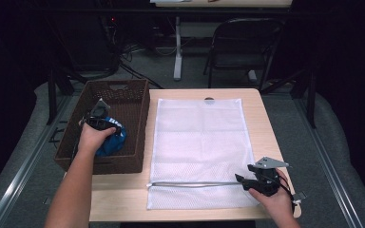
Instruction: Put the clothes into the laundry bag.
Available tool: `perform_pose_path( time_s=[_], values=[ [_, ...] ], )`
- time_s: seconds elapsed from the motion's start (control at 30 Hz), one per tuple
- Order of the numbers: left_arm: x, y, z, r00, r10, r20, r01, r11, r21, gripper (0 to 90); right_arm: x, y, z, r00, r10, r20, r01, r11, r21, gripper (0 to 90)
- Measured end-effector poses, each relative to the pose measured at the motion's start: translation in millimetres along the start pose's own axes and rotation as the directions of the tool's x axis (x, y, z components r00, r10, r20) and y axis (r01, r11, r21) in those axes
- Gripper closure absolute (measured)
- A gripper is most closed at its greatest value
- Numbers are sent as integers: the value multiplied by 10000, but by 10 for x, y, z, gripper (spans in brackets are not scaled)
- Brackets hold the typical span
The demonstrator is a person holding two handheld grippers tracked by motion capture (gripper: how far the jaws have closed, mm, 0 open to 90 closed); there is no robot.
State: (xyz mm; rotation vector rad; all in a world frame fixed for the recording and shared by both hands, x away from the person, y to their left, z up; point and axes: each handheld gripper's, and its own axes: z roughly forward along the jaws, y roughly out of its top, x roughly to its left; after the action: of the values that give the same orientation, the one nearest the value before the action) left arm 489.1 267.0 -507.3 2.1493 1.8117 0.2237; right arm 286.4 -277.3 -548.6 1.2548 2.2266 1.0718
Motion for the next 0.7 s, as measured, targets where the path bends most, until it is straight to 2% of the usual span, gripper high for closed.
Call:
perform_pose_path(
  time_s=[0.17,0.37,0.7],
  values=[
    [44,-5,-5,9998,-125,-133,125,9999,17,156,5,0,5,10000,-1,-3,1,10000,1,348],
    [102,-20,34,9994,-349,-49,351,9990,288,112,10,-1,7,10000,12,-25,-12,10000,2,348],
    [165,-30,108,9976,-694,-78,696,9965,457,31,8,-1,15,10000,-65,-43,65,10000,17,348]
  ],
)
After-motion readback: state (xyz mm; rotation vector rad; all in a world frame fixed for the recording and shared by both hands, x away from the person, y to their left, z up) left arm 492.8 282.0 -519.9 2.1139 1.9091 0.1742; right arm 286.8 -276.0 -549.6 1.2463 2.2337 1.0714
